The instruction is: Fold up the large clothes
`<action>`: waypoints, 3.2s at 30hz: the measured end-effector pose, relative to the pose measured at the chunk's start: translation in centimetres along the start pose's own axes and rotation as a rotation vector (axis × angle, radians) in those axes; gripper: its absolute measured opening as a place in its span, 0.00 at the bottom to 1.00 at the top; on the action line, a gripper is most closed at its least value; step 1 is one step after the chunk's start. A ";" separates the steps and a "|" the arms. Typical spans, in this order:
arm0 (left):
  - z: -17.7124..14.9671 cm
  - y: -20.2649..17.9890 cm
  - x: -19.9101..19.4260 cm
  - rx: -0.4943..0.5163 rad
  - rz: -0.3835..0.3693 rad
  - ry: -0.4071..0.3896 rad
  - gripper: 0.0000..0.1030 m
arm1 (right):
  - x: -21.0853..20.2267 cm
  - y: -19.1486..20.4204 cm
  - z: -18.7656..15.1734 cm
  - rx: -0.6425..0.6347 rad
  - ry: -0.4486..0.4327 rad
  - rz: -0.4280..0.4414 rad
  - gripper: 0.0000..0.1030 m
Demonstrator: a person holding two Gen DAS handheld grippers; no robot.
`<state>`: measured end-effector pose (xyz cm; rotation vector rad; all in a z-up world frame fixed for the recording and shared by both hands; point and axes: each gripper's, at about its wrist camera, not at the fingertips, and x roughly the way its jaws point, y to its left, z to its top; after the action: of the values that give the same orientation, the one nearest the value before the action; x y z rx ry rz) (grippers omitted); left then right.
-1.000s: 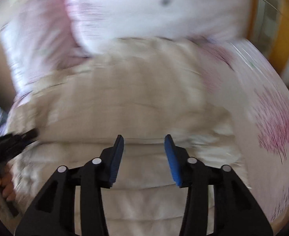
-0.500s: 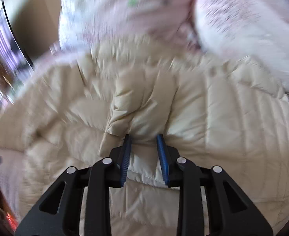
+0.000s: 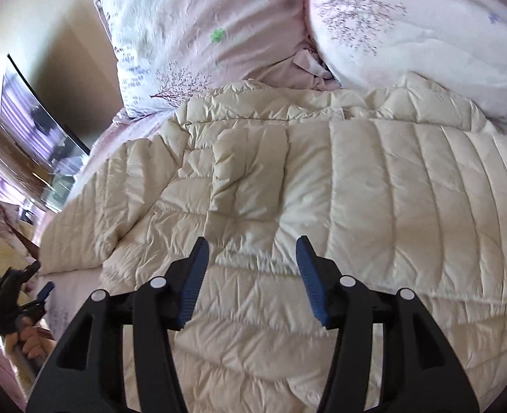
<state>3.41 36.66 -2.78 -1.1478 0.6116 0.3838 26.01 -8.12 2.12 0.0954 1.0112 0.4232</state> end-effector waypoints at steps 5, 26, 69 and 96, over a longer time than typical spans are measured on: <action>1.3 1.2 0.5 -0.107 -0.053 -0.015 0.53 | -0.9 -0.9 -0.6 0.032 -0.001 0.032 0.52; 0.9 -13.4 -1.8 0.191 -0.252 -0.055 0.02 | -8.3 -7.9 -2.5 0.093 -0.162 -0.030 0.58; -16.1 -15.5 3.6 0.926 0.026 0.307 0.62 | -4.0 -2.3 -3.9 -0.260 -0.114 -0.078 0.58; -16.1 -13.3 3.3 0.904 -0.086 0.352 0.62 | -3.9 -15.0 -2.6 0.342 -0.187 0.010 0.07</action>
<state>9.61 16.71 0.42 -0.3598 0.9115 -0.1834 26.53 -23.61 -0.20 0.4401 0.8904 0.2420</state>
